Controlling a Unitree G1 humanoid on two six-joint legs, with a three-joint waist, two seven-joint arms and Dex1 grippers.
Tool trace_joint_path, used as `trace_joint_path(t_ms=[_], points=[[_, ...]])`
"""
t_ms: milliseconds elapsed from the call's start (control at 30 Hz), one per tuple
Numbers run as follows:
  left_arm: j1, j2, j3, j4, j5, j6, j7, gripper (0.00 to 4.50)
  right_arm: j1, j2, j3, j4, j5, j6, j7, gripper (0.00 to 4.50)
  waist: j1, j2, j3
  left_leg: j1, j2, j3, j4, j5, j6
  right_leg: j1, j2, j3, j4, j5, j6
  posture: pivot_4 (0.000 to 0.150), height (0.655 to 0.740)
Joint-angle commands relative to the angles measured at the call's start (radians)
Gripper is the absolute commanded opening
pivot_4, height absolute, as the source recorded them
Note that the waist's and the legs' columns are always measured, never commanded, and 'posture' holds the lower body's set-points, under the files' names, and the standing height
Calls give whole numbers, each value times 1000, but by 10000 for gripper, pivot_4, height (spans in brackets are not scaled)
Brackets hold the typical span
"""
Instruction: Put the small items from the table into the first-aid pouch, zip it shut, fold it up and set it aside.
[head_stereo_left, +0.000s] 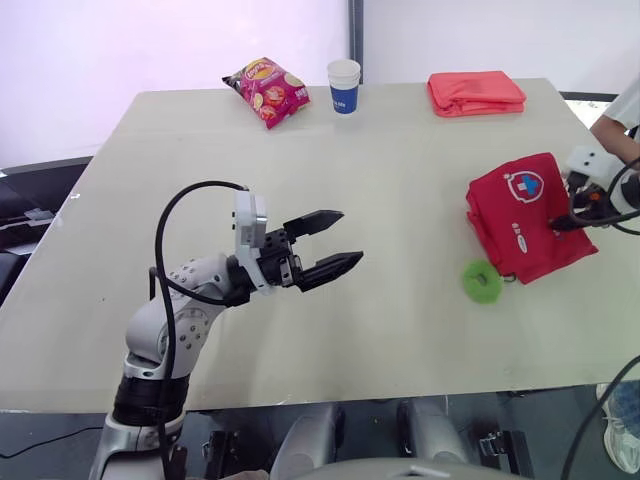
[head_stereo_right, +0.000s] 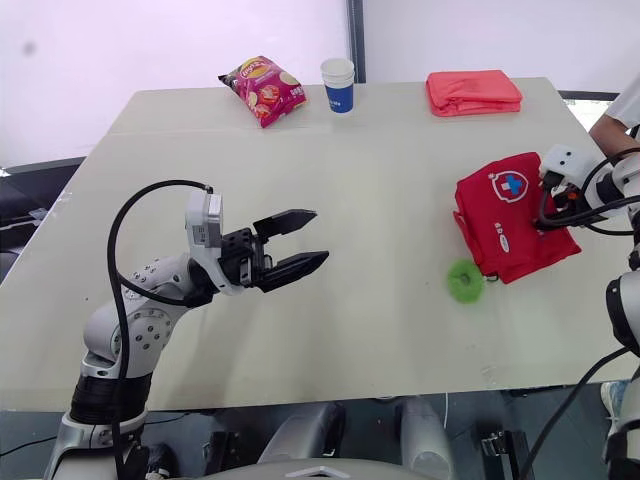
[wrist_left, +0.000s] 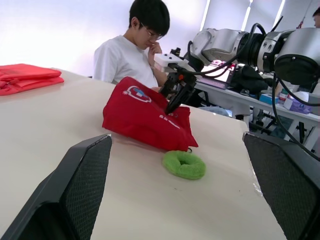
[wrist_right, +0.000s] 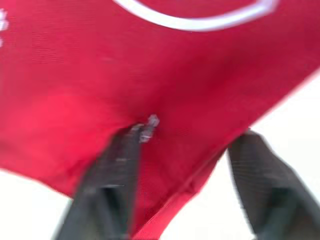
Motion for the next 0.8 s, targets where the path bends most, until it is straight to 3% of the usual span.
trace_joint_path(t_ms=[33, 200, 300, 367, 467, 600, 800], points=[[2, 2, 9, -27, -13, -24, -22, 45000, 98, -127, -112, -238, 36, 70, 9, 44465, 3, 0, 0, 0, 0, 0, 0, 0, 0, 0, 0, 0, 0, 0, 0, 1500, 7400], [3, -4, 6, -9, -6, -40, -45, 45000, 436, -239, -459, -771, 164, 241, -168, 44465, 9, 1, 0, -3, 0, -2, 0, 0, 0, -2, -1, -1, 0, 0, 0, 1500, 7400], [-3, -13, 16, 17, -12, -30, -30, 45000, 541, -99, -738, -1080, 279, 256, -360, 44465, -5, 1, 0, -1, 0, 1, 0, 0, 0, -2, -1, 2, 2, 0, 0, 1500, 7400], [-11, -19, 24, 39, -2, -28, -7, 45000, 570, 21, -826, -1251, 377, 303, -435, 44465, -12, 2, 0, 1, 1, 2, 0, 0, 0, -1, 1, 4, 4, 0, 1, 1500, 7400], [-37, -42, 54, 82, 37, -40, 92, 45000, 588, 216, -830, -1437, 437, 298, -585, 44465, -13, 1, 0, 2, 3, 1, 1, 0, 0, 1, 3, 2, 4, 0, 1, 1500, 7400], [-39, -23, 105, 85, 28, 9, 180, 45000, 673, 400, -724, -1554, 500, 259, -626, 44465, -1, -1, 1, 1, 1, -1, 1, 0, 0, 1, 1, 1, 2, 0, 0, 1500, 7400], [97, 82, 188, 17, 46, 19, 158, 45000, 906, 411, -601, -1557, 550, 117, -440, 44465, 4, -1, 1, -1, 0, -2, 1, 0, 0, -1, 0, 0, 1, 0, 1, 1500, 7400]])
